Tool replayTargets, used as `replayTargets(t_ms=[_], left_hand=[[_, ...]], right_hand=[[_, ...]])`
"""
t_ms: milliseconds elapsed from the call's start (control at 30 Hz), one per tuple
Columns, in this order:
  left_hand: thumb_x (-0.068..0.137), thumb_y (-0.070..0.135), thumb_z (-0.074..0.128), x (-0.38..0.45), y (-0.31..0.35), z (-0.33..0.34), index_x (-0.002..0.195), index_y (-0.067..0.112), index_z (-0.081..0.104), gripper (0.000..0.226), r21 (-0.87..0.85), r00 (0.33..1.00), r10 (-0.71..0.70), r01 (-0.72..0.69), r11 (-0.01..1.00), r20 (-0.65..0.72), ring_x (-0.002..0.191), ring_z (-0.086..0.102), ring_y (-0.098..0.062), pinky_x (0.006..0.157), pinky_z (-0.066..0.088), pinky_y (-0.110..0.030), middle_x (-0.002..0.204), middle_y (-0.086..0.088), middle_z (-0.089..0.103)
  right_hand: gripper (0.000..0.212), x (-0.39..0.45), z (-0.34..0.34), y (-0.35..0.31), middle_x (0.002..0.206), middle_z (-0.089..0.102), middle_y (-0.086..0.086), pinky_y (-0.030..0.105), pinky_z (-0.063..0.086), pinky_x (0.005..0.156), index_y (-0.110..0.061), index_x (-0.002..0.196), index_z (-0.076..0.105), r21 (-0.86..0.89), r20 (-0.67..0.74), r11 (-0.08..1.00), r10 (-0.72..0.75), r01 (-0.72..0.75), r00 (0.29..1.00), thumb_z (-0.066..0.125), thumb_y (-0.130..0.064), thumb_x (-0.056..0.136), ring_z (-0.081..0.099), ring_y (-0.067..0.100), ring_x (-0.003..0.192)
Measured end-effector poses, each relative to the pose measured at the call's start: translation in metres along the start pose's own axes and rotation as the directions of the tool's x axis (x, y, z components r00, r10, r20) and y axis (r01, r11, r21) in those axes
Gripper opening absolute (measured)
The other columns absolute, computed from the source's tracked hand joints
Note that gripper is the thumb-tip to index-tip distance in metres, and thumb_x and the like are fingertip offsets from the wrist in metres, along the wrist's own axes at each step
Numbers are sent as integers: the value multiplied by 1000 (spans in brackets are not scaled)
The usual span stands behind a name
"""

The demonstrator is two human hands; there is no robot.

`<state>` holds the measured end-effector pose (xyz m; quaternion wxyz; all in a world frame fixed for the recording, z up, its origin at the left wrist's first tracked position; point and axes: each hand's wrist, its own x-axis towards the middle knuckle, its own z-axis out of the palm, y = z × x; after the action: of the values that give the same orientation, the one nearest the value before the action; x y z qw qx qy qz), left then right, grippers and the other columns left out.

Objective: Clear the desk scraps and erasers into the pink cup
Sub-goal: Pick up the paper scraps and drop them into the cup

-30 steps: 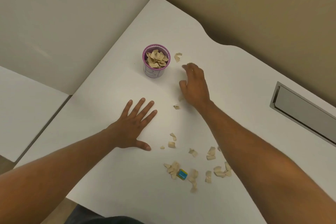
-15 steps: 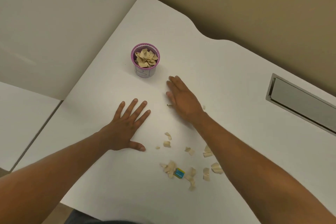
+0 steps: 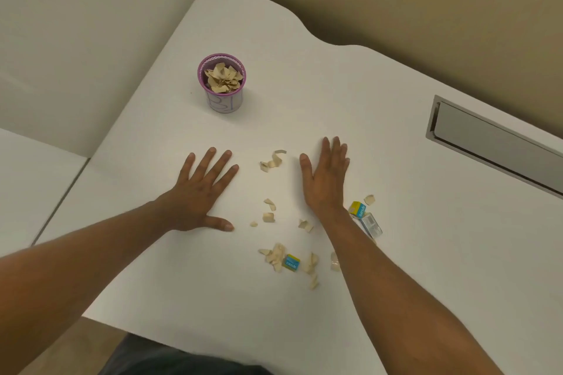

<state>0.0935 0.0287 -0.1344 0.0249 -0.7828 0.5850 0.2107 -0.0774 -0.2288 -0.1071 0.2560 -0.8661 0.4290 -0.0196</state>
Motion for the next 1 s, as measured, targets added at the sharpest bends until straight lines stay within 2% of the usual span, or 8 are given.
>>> replayTargets(t_ms=[200,333,467,567,667,800,900,1000], left_hand=[[74,104,27,1,0,1,167,21,-11,130,24,1000,12,-12,1000,-8,161,-20,-38,126,-5,-67,175,-9,-21],[73,104,26,1,-1,1,167,22,-11,130,4,1000,9,-9,1000,-19,161,-21,-37,126,-6,-67,175,-8,-22],[73,105,22,2,-2,1,165,23,-19,130,-17,1000,6,-6,1000,-4,158,-30,-36,126,-12,-66,172,-7,-31],[73,105,22,2,-2,2,165,23,-19,130,-25,1000,11,-11,1000,-11,158,-30,-35,125,-14,-65,172,-7,-31],[73,105,22,2,-1,1,165,22,-19,131,-28,1000,12,-12,1000,-11,158,-30,-36,125,-14,-65,172,-8,-31],[72,105,22,3,1,-2,163,21,-23,131,-22,1000,-3,3,1000,21,155,-36,-38,125,-16,-65,169,-10,-36],[73,104,20,2,3,-4,164,21,-23,130,-10,999,-10,11,1000,34,155,-36,-39,125,-13,-67,168,-10,-37],[74,103,22,1,4,-6,163,20,-23,130,-10,999,-13,14,1000,47,155,-35,-39,125,-13,-67,168,-11,-38]], right_hand=[[75,-3,34,-51,169,14,11,42,5,128,-16,160,21,-41,119,939,-334,341,935,38,-59,101,4,27,158],[50,-18,41,-61,165,28,12,39,23,126,-17,156,36,-268,166,861,-401,432,901,40,-34,108,19,31,155],[54,-32,26,-56,147,49,7,36,54,85,-13,136,56,-300,176,864,-366,404,914,62,4,85,45,30,133],[37,-35,20,-49,120,59,6,30,52,75,-9,109,66,-226,207,893,-347,390,915,67,9,76,53,25,110],[30,-28,16,-49,116,65,4,15,40,76,-7,108,74,-161,260,910,-334,381,906,67,5,81,59,19,102],[23,-18,-6,-82,103,76,2,13,48,77,-10,97,80,115,95,974,-208,197,973,61,-3,87,67,9,80],[20,7,-34,-129,97,77,-4,20,55,85,-16,96,82,300,-105,910,-266,286,958,68,-6,85,70,7,90],[18,43,-50,-181,96,77,1,24,57,81,-15,97,82,234,-166,885,-370,401,914,69,-8,86,70,12,87]])
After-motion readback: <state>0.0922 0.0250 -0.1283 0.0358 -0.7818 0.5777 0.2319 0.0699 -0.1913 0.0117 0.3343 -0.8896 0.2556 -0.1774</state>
